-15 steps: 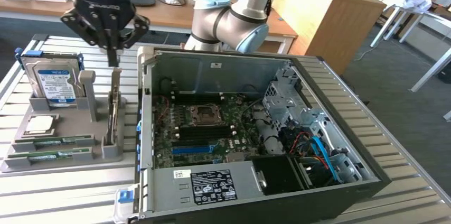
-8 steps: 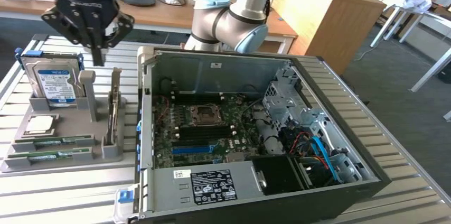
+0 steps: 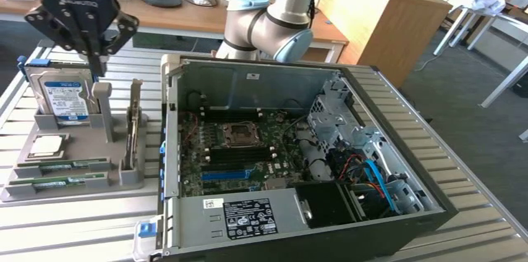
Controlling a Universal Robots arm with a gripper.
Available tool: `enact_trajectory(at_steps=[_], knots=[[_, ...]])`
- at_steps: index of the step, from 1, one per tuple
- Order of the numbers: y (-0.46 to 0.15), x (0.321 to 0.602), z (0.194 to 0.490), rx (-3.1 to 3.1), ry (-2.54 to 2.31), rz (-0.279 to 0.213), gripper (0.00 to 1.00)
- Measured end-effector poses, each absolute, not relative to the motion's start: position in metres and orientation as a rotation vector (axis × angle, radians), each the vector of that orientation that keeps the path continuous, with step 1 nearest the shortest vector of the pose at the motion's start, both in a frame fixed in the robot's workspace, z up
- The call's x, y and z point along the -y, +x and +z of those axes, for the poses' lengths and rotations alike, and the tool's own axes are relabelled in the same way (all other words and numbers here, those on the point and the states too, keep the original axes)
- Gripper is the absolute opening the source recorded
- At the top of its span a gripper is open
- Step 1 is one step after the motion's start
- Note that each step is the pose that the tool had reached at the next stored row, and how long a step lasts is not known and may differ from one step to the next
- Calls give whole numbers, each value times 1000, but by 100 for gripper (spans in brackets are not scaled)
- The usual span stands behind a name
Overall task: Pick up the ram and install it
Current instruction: 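Reach for the ram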
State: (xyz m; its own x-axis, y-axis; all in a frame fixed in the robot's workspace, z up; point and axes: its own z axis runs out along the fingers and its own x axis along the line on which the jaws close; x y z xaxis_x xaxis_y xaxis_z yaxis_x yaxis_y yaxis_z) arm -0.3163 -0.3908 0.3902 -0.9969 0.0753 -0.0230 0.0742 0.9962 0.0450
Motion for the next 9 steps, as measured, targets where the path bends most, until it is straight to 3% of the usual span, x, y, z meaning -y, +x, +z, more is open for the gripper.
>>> enact_trajectory(at_steps=[9], knots=[[-342,390,390,-3114,117,69,10]])
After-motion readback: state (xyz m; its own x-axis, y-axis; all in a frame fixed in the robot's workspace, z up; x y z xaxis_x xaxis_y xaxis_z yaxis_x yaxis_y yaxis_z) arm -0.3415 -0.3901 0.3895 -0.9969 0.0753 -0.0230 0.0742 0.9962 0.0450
